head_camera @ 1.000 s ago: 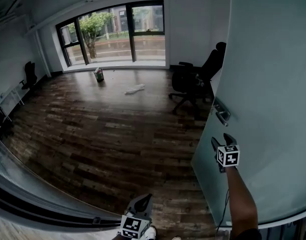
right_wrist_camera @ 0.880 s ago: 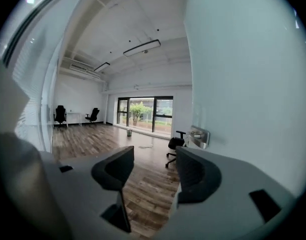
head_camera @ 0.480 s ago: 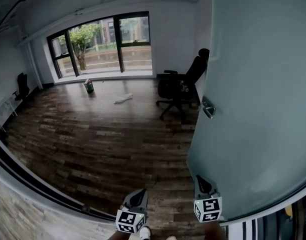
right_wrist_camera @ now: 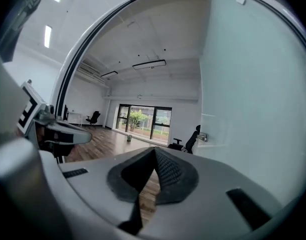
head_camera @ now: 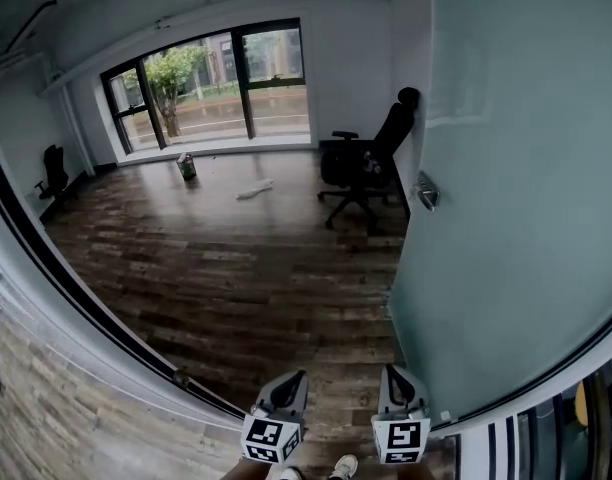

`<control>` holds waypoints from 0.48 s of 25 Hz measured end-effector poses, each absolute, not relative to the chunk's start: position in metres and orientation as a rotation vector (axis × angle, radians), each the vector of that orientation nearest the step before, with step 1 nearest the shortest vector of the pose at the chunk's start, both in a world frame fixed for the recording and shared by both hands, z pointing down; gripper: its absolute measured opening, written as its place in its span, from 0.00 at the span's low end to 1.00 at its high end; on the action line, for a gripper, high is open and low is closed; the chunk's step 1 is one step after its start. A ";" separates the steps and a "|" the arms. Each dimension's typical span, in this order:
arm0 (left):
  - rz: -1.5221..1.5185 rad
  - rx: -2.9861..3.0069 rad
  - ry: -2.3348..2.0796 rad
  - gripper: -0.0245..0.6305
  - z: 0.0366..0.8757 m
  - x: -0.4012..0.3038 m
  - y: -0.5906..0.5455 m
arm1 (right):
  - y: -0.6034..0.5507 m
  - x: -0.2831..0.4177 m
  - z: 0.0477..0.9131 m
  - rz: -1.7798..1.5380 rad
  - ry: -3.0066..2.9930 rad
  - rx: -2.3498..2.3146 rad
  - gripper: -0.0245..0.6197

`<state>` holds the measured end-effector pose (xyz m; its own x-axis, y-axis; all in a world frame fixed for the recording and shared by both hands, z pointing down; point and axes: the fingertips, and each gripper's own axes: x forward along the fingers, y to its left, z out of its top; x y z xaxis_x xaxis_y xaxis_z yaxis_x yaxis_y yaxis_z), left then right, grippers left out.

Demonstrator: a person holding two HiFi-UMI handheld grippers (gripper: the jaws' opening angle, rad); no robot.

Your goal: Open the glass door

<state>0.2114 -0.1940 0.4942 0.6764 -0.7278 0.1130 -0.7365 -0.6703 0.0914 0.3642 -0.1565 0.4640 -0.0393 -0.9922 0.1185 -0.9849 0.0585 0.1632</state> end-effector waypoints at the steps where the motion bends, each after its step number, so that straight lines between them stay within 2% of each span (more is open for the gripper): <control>1: 0.097 2.758 -1.212 0.04 0.495 0.207 -0.187 | -0.147 0.359 0.466 -0.058 -2.126 2.025 0.06; 12: 0.098 2.809 -1.163 0.04 0.510 0.135 -0.082 | -0.032 0.293 0.498 -0.010 -2.059 2.112 0.06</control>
<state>0.1349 -0.0817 0.5099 0.7062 -0.7013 0.0975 -0.7077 -0.7033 0.0669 0.2929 -0.0316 0.4977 0.0346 -0.9911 0.1284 -0.9898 -0.0162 0.1414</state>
